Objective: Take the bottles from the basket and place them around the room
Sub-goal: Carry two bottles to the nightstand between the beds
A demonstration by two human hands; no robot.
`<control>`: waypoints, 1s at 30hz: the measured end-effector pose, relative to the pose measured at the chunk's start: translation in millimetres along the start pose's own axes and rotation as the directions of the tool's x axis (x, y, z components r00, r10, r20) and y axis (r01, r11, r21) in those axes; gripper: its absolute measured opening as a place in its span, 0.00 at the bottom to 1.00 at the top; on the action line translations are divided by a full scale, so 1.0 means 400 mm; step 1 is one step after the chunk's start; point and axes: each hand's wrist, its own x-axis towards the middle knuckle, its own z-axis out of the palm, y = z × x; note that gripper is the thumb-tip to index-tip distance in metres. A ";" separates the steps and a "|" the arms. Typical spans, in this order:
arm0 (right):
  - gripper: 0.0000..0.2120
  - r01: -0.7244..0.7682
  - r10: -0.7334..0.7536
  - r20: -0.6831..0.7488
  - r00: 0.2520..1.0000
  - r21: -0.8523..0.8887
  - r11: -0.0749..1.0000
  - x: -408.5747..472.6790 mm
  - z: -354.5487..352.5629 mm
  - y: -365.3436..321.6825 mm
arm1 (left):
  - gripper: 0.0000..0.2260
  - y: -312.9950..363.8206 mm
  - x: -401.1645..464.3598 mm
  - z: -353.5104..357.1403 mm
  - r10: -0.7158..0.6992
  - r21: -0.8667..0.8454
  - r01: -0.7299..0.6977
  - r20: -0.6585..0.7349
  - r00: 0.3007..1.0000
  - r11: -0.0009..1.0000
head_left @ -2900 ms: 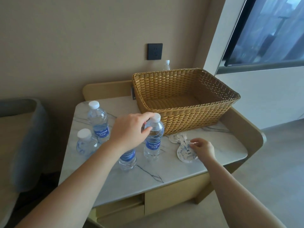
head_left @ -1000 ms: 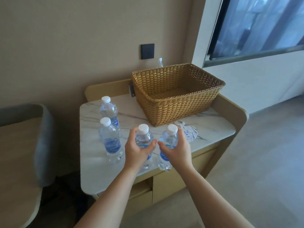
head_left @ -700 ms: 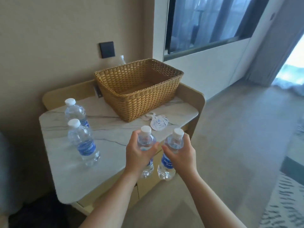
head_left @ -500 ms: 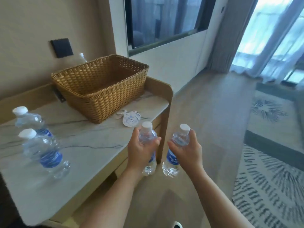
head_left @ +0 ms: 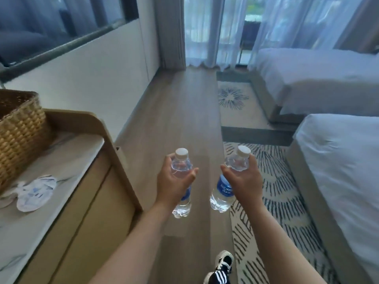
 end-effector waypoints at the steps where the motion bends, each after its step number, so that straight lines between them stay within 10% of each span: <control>1: 0.26 -0.006 0.005 -0.023 1.000 -0.004 1.000 0.034 -0.024 0.025 | 0.22 0.002 0.035 0.044 0.000 -0.001 0.000 0.016 1.000 1.000; 30: 0.27 -0.132 0.085 -0.322 0.943 -0.128 0.983 1.182 -0.177 0.510 | 0.22 -0.008 1.086 0.997 0.057 0.010 -0.060 0.173 0.983 0.998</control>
